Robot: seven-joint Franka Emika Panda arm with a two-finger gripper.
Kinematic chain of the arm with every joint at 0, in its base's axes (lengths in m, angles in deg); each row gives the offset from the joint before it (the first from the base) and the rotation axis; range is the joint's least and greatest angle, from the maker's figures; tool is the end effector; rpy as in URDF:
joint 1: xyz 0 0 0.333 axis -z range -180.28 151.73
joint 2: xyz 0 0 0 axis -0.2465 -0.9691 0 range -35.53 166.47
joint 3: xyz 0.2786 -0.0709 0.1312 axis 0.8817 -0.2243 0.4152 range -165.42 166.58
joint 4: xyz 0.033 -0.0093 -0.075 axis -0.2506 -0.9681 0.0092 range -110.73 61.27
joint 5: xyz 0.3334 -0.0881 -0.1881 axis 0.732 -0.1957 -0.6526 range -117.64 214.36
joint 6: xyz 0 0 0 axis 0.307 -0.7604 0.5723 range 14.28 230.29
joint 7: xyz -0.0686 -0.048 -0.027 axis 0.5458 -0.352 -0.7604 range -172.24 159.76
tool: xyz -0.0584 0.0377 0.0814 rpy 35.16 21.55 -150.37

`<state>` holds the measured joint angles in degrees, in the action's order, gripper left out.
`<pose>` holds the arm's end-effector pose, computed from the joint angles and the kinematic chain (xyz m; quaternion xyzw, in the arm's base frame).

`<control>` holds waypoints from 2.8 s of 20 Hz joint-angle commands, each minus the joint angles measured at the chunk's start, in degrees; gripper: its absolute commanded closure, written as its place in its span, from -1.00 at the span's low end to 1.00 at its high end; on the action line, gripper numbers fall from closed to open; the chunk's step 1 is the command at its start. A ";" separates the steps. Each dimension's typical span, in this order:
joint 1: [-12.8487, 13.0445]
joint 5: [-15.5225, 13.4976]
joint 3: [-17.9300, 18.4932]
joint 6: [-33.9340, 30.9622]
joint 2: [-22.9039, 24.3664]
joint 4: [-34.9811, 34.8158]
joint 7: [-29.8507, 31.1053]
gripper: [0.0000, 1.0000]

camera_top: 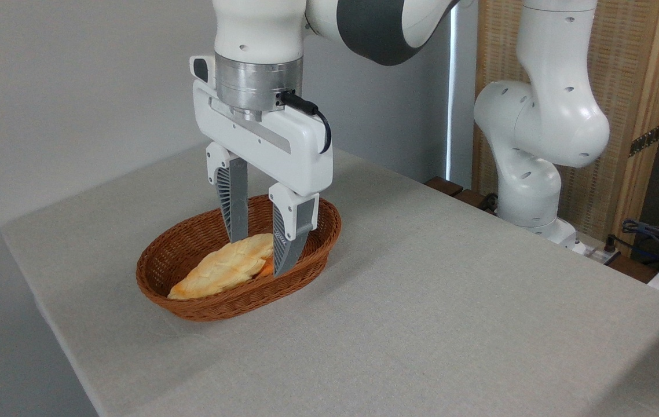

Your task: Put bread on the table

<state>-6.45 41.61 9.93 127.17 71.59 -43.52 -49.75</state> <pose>0.5454 0.0101 0.5605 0.9350 -0.3396 0.0981 0.0295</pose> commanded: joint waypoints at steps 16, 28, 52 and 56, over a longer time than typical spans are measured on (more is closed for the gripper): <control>0.35 1.04 0.40 -1.76 0.29 0.68 1.14 -1.00; 0.35 1.04 0.40 -1.76 0.29 0.68 1.23 -1.00; 2.81 -6.41 -2.50 -3.78 -6.03 -0.64 2.72 -1.00; 4.13 -11.35 -2.94 -0.88 -7.18 -0.81 6.85 -1.00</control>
<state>-3.64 32.71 7.03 124.46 64.27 -43.83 -46.34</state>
